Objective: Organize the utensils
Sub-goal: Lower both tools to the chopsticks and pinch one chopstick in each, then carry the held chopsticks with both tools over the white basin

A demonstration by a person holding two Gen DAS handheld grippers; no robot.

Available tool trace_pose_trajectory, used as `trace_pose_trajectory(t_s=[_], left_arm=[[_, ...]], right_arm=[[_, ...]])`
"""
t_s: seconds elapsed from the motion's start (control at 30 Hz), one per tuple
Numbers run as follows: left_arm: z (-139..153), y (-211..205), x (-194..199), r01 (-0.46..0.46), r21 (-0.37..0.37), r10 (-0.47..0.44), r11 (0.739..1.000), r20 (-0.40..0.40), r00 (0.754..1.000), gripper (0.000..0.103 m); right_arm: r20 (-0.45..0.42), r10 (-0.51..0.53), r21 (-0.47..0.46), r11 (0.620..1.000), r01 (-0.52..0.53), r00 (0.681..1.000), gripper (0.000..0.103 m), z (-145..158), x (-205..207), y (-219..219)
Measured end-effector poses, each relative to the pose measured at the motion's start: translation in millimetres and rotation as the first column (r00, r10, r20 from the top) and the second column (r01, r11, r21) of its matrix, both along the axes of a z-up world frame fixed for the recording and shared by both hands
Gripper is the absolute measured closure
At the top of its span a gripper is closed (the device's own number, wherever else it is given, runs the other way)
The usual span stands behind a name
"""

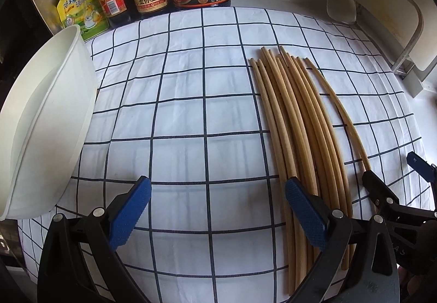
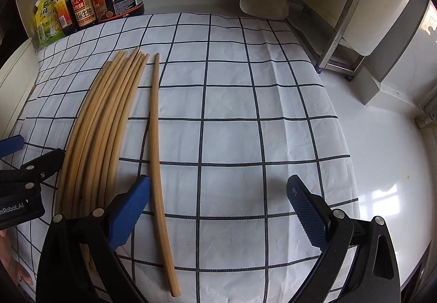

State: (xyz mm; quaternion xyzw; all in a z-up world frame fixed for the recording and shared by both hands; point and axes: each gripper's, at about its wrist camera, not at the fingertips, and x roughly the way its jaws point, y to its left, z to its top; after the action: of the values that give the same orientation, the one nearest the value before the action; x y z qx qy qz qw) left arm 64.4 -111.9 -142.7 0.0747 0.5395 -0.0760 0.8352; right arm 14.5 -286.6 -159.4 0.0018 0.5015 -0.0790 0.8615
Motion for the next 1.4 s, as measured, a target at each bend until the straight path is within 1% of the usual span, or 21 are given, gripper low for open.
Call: trace_pose_trajectory(t_s=[0.23,0.37,0.5,0.6,0.63,0.67,0.7,0.73,0.77,0.8,0.83,0.87,0.9,0.97,1.0,1.03,1.07,1.17,1.2,1.33,1.4], left_arm=[[-1.8,-3.6,0.9,-0.007,-0.009,0.007,1.0,-0.003,1.0,0.006],[-6.5,-6.6,5.1,-0.023,0.015,0.024,1.0,-0.022,0.999,0.005],[-6.1,-1.6,9.9,-0.054,0.002,0.054,0.999,-0.031,0.998,0.005],[-7.1,2.1,17.1,-0.066,0.006,0.067,0.998,-0.024,0.997,0.006],[-7.3,2.8,18.0,-0.067,0.007,0.067,0.998,-0.019,0.998,0.006],[-7.0,2.8,18.4,-0.066,0.007,0.066,0.998,-0.014,0.998,0.01],[-6.1,2.6,17.7,-0.06,0.001,0.06,0.998,-0.005,0.998,0.014],[-4.7,2.0,15.9,-0.052,-0.009,0.052,0.999,0.002,0.999,0.024],[-3.3,0.9,14.2,-0.042,-0.018,0.042,0.999,0.004,0.999,0.032],[-2.4,-0.4,13.3,-0.034,-0.024,0.035,0.999,0.003,0.999,0.035],[-1.8,-1.4,12.6,-0.025,-0.033,0.025,0.999,0.004,1.0,0.042],[-1.0,-2.9,12.3,-0.016,-0.037,0.016,0.999,0.005,1.0,0.051],[-0.4,-4.1,11.8,-0.006,-0.038,0.007,0.999,0.007,1.0,0.057],[0.6,-5.2,11.5,0.013,-0.041,-0.013,0.999,0.006,1.0,0.084],[0.8,-5.6,10.8,0.017,-0.04,-0.017,0.999,0.003,1.0,0.091],[0.5,-4.5,12.0,0.023,-0.041,-0.023,0.999,-0.003,1.0,0.095],[0.0,-4.2,11.9,0.027,-0.044,-0.027,0.999,-0.007,1.0,0.096],[-0.7,-1.4,11.9,0.033,-0.063,-0.035,0.997,-0.028,0.999,0.096],[3.1,0.3,3.3,0.034,-0.069,-0.036,0.997,-0.033,0.999,0.096],[15.2,8.9,-4.5,0.049,-0.095,-0.052,0.994,-0.038,0.998,0.096],[25.8,12.9,-6.9,0.063,-0.109,-0.067,0.992,-0.03,0.997,0.096]], right_arm=[[0.005,-0.008,-0.009,1.0,0.008,1.0,0.009,0.5,-1.3,-6.3],[0.013,0.0,-0.018,1.0,0.0,1.0,0.009,0.6,0.4,-5.4],[0.032,0.023,-0.039,0.999,-0.022,0.999,0.009,0.3,4.4,-0.1],[0.049,0.053,-0.058,0.997,-0.05,0.997,0.01,0.6,7.8,5.9],[0.058,0.064,-0.068,0.996,-0.06,0.996,0.011,0.8,8.5,8.1],[0.067,0.077,-0.072,0.995,-0.072,0.995,0.017,1.4,8.5,10.2],[0.073,0.089,-0.07,0.994,-0.084,0.993,0.021,2.0,8.6,12.5],[0.076,0.099,-0.064,0.994,-0.094,0.992,0.03,2.8,9.2,14.9],[0.076,0.11,-0.055,0.993,-0.106,0.991,0.041,3.4,9.7,17.7],[0.076,0.122,-0.05,0.992,-0.118,0.99,0.046,4.1,10.0,21.0],[0.074,0.136,-0.046,0.99,-0.132,0.988,0.057,4.6,10.5,24.7],[0.071,0.152,-0.041,0.988,-0.149,0.986,0.068,5.0,11.1,27.8],[0.07,0.168,-0.032,0.986,-0.166,0.983,0.074,4.9,10.8,31.0],[0.063,0.187,-0.014,0.982,-0.187,0.98,0.093,4.4,10.8,35.7],[0.059,0.192,-0.009,0.981,-0.192,0.98,0.096,4.5,11.3,37.4],[0.056,0.192,-0.009,0.981,-0.192,0.98,0.097,4.7,11.7,37.7],[0.056,0.189,0.002,0.982,-0.19,0.98,0.097,4.9,11.0,36.9],[0.057,0.16,0.08,0.983,-0.164,0.985,0.097,6.7,10.2,27.6],[0.056,0.147,0.099,0.983,-0.152,0.988,0.097,7.7,9.5,24.8],[0.063,0.101,0.143,0.984,-0.109,0.993,0.097,18.1,3.3,18.6],[0.067,0.08,0.17,0.981,-0.09,0.995,0.097,26.9,-0.4,17.8]])
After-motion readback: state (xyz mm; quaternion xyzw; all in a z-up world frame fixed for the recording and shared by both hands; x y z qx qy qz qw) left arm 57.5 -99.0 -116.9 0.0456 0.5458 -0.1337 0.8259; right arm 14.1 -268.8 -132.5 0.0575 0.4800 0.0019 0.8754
